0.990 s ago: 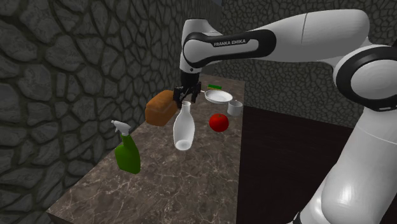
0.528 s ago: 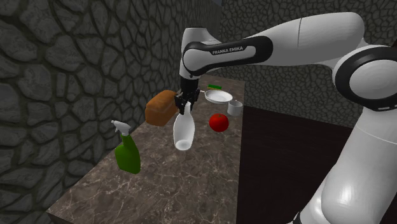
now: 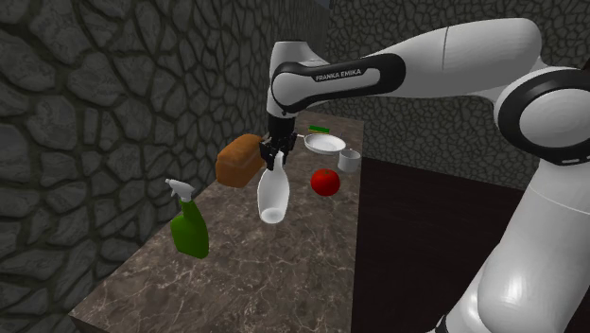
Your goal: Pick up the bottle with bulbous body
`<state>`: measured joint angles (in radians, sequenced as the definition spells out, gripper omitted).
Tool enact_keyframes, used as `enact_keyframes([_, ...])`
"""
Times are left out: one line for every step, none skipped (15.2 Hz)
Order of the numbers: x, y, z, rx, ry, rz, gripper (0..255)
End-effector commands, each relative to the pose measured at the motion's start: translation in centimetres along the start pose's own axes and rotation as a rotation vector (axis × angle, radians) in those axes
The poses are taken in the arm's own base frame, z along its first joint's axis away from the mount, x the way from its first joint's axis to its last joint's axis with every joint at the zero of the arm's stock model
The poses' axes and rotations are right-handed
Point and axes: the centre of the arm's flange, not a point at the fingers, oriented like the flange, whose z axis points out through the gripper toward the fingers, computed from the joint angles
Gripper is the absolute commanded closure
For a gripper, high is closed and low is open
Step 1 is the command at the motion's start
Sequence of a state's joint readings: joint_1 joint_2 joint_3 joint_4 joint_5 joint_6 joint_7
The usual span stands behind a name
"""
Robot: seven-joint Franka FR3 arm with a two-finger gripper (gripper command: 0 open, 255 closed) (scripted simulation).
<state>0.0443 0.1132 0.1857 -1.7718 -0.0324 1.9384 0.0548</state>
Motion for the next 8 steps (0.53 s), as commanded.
enact_keyframes([0.0,0.0,-0.5,0.000,-0.001,0.000,255])
enact_keyframes([0.0,0.0,-1.0,0.000,-0.001,0.000,255])
enact_keyframes([0.1,0.0,-1.5,0.000,-0.001,0.000,255])
enact_keyframes([0.1,0.0,-2.1,0.000,-0.001,0.000,255])
enact_keyframes([0.1,0.0,-2.6,0.000,-0.001,0.000,255])
enact_keyframes([0.2,0.0,-3.1,0.000,-0.001,0.000,255])
enact_keyframes([0.2,0.0,-3.6,0.000,-0.001,0.000,255])
enact_keyframes([0.2,0.1,-4.2,0.000,-0.001,0.000,255])
